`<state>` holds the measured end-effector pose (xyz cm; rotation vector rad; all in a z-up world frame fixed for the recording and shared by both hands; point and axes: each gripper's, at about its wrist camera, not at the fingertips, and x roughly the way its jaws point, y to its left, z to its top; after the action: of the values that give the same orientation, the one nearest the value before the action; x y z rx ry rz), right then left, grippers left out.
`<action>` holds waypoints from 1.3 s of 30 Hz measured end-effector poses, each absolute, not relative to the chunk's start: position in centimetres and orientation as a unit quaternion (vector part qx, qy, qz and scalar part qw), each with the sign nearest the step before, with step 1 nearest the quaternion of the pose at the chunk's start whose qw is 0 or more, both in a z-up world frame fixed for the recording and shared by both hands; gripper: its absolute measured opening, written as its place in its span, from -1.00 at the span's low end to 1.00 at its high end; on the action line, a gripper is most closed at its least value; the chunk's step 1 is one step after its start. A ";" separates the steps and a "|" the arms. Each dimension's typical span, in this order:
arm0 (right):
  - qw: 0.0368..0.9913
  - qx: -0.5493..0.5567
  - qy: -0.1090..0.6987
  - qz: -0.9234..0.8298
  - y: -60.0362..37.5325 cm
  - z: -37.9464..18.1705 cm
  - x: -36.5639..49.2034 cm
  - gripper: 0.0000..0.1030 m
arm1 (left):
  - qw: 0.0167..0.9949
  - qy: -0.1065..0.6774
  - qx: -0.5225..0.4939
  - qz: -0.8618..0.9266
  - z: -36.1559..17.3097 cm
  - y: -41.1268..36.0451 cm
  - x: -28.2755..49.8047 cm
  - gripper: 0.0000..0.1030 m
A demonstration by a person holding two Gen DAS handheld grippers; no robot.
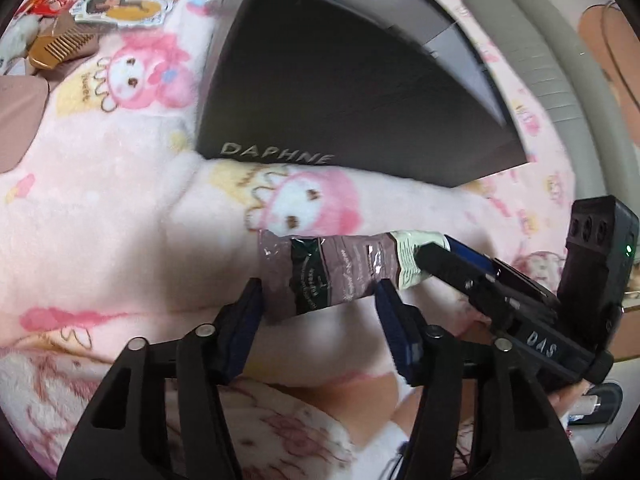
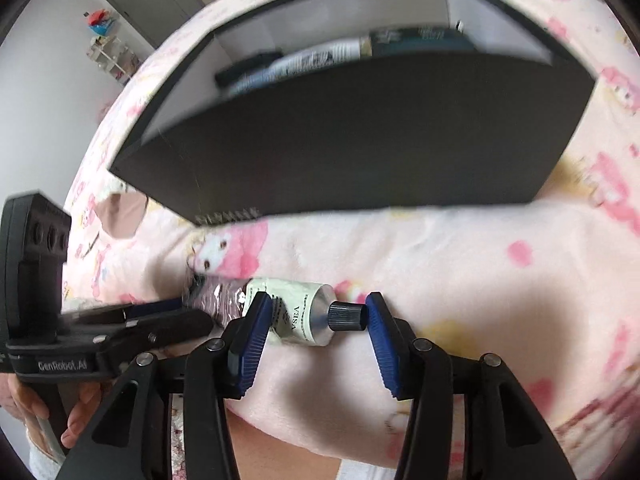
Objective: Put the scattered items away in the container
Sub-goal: 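Grasp the tube's brown end with the left gripper while the right gripper grasps its cap, then carry the hand cream tube over the black box with both grippers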
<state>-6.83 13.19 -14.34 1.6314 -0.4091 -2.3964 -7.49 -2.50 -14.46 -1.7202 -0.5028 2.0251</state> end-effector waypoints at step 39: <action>0.140 0.492 -0.116 -0.851 21.8 -6.2 -29.4 -0.13 | 0.145 -0.230 -0.541 0.796 -8.5 3.4 -29.8 0.06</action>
<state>-29.41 21.82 -6.24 1.4216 -0.3364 -2.4602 -29.76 3.44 -8.45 -1.5592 -0.6626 2.2933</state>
